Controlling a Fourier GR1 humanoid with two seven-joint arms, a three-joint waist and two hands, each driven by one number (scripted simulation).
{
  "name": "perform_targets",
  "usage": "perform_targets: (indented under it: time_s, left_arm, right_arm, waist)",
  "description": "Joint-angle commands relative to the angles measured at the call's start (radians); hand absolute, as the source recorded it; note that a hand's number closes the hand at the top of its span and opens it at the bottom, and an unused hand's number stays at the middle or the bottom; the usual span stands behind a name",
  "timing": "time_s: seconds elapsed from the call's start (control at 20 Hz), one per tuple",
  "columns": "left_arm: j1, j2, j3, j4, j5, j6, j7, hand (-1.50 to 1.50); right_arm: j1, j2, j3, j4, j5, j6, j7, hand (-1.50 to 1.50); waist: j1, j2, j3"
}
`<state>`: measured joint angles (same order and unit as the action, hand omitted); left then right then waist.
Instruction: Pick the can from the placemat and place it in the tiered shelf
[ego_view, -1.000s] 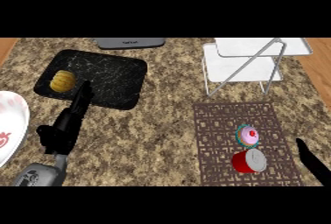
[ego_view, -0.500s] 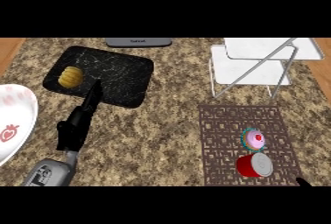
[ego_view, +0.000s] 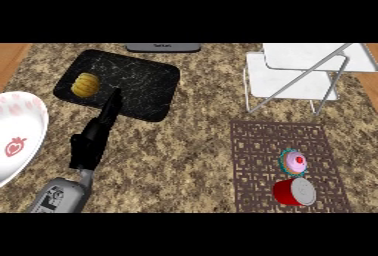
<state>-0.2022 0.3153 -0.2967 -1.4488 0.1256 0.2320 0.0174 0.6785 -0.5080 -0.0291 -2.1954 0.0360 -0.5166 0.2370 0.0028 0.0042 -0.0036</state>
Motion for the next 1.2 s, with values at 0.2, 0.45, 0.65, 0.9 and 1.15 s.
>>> perform_targets:
  time_s: [0.2, 0.45, 0.65, 0.9, 1.15]
  left_arm:
    - [-0.024, -0.017, -0.012, -0.008, -0.033, 0.021, 0.037, 0.0]
    - [-0.069, -0.027, -0.003, 0.013, -0.016, -0.025, 0.045, 0.0]
    - [0.028, -0.021, 0.019, 0.002, -0.02, -0.034, -0.016, 0.0]
    - [-0.025, -0.038, 0.038, 0.074, -0.043, -0.049, -0.033, 0.0]
    - [-0.026, -0.051, 0.032, -0.007, -0.056, -0.03, 0.049, 0.0]
  right_arm:
    - [0.119, -0.28, 0.021, -0.238, 0.15, 0.195, 0.421, -1.5]
    - [-0.054, -0.351, 0.076, -0.347, 0.251, 0.247, 0.804, -1.5]
    - [-0.216, -0.359, 0.151, -0.331, 0.261, 0.303, 0.946, -1.5]
    - [-0.42, -0.287, 0.303, -0.245, 0.37, 0.274, 1.051, -1.5]
    - [-0.468, -0.289, 0.318, -0.267, 0.413, 0.316, 1.132, -1.5]
  waist:
    - [-0.002, 0.0, -0.002]
    - [0.025, 0.006, -0.001]
    - [0.012, -0.002, 0.002]
    - [0.012, -0.001, 0.002]
    - [0.005, -0.005, 0.002]
